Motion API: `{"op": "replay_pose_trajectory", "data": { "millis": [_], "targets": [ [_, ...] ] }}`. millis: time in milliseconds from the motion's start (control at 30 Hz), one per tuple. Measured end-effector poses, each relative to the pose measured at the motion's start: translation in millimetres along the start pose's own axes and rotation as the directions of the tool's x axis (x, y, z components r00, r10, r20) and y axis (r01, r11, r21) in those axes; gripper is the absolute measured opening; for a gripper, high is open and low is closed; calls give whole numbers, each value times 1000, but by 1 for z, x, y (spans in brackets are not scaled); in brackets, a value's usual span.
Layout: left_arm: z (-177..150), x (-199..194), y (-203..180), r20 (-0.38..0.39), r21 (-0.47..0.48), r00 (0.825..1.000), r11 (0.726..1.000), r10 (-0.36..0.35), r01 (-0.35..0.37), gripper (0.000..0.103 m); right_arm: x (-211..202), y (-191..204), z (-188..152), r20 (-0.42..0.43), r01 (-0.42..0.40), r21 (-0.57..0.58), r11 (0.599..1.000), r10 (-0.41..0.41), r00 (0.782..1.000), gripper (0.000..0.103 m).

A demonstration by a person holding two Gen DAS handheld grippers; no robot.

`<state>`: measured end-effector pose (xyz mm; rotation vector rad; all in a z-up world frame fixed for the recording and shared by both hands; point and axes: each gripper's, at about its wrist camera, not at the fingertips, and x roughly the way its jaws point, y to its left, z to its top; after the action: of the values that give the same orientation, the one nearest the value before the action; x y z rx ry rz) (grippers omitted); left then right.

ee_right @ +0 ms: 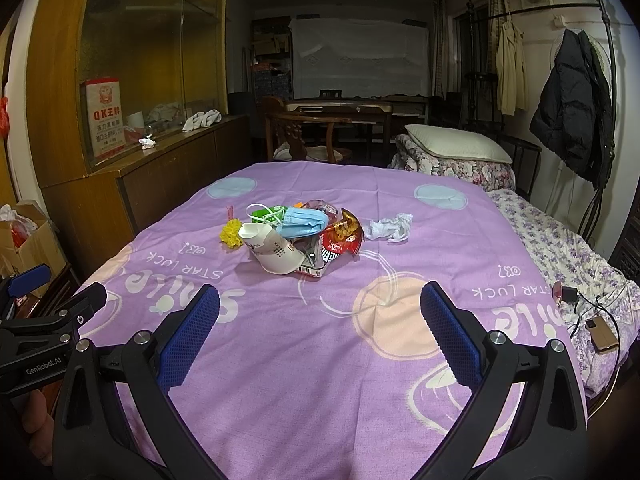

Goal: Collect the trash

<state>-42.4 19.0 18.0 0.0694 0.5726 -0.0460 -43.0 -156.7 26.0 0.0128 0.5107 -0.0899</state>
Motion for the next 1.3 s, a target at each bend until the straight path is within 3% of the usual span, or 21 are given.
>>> {"op": "replay_pose_trajectory", "data": {
  "millis": [433,833,1300],
  "targets": [
    [1,0,-7,-8,0,1000,1000,3,-3,97,2,-1,-1,-8,2,-2,1000,-2,1000,96],
    [-2,64,-14,-134,-12,991,1000,-9,8,97,66,-23,-21,-135,-16,35,999,21,991,96],
    [37,168,-61,-204,14,963,983,-179,186,97,152,-89,-30,-259,87,115,990,-55,964,96]
  ]
}}
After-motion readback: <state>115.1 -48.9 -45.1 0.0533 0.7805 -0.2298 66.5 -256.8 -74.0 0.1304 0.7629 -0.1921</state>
